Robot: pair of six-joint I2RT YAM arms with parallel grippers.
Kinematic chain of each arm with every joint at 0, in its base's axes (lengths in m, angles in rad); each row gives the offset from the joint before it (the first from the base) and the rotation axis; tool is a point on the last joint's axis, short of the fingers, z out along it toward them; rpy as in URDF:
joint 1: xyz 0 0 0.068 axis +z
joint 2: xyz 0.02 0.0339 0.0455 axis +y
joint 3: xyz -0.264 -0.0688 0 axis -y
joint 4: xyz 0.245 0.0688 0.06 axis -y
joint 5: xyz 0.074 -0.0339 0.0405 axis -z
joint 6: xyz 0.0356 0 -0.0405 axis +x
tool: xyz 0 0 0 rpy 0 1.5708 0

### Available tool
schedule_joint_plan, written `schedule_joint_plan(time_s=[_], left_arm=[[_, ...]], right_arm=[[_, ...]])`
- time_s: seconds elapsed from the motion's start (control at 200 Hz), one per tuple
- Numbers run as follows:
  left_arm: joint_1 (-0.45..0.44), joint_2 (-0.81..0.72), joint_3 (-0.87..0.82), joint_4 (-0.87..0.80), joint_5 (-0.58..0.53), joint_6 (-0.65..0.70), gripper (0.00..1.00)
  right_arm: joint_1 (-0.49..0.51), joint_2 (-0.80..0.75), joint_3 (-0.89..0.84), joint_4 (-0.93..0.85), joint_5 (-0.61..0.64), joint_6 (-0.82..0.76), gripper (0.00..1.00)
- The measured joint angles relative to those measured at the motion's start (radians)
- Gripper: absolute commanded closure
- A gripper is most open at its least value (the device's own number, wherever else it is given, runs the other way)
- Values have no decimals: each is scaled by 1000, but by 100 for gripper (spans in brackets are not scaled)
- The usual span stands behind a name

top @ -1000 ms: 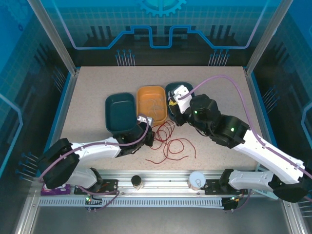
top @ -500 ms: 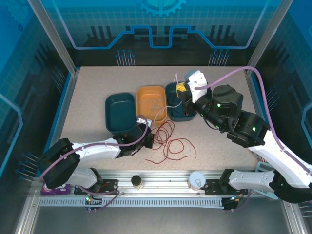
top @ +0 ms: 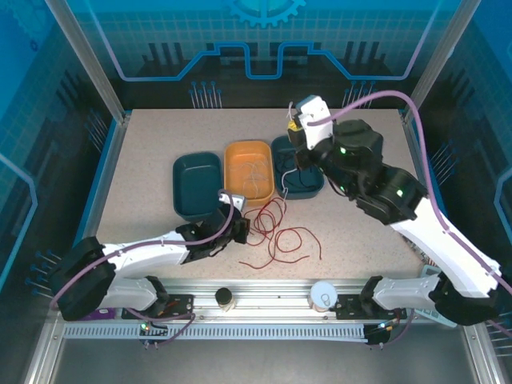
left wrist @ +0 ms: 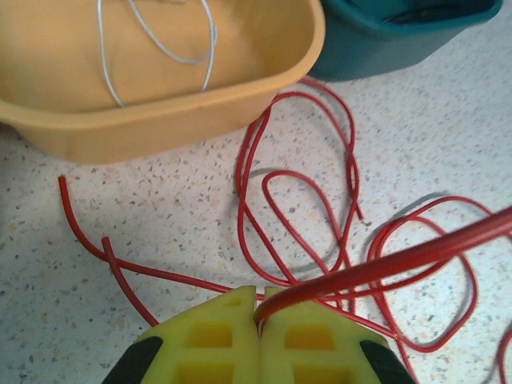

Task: Untangle the cables

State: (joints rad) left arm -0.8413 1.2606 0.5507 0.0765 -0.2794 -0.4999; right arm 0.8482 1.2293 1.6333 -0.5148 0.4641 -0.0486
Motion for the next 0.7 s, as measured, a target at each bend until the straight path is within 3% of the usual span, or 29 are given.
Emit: schedule_joint_plan(time_s=[0.265, 0.7], left_arm=[[0, -29, -41, 0, -3, -26, 97], [0, -32, -62, 13, -3, -50, 97]], right_arm=[[-130, 159, 89, 14, -153, 55, 95], [-149, 423, 163, 165, -230, 66, 95]])
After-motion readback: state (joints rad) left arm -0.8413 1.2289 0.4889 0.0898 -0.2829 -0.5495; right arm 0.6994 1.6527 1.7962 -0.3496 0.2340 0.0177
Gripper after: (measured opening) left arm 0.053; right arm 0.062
